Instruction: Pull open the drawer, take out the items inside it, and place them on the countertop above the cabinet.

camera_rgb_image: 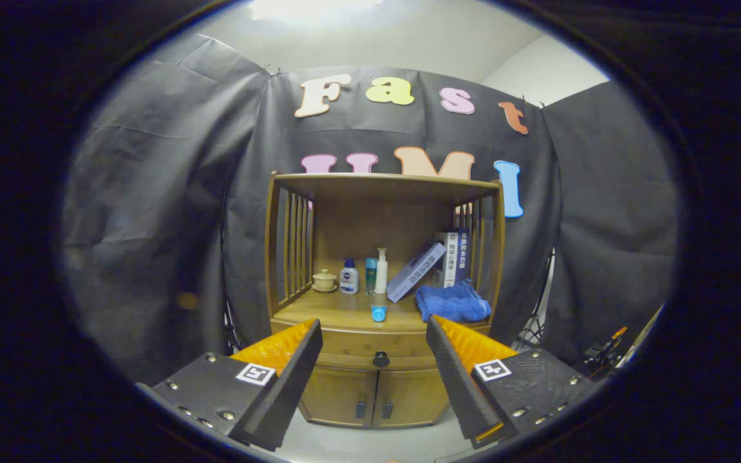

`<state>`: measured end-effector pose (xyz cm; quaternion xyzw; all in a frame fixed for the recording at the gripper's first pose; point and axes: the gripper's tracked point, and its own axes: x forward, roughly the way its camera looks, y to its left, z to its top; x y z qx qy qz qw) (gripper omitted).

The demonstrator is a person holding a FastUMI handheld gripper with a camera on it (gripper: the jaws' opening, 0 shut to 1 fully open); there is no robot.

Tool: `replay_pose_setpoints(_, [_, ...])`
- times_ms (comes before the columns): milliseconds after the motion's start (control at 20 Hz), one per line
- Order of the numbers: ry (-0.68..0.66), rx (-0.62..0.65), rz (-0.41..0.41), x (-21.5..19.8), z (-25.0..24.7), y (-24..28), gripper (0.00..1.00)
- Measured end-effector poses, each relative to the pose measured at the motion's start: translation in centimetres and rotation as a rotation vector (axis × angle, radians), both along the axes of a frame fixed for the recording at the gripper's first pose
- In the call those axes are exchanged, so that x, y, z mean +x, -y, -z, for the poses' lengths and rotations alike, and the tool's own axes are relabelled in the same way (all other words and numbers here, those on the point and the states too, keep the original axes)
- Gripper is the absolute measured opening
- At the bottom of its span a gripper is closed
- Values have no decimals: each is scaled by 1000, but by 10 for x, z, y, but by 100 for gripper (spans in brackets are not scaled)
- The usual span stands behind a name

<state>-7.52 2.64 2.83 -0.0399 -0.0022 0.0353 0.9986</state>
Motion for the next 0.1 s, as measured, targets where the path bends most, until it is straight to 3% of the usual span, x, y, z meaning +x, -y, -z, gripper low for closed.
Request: replay_pose_setpoints(100, [-3,-7,-27,-7,-3,-4,97])
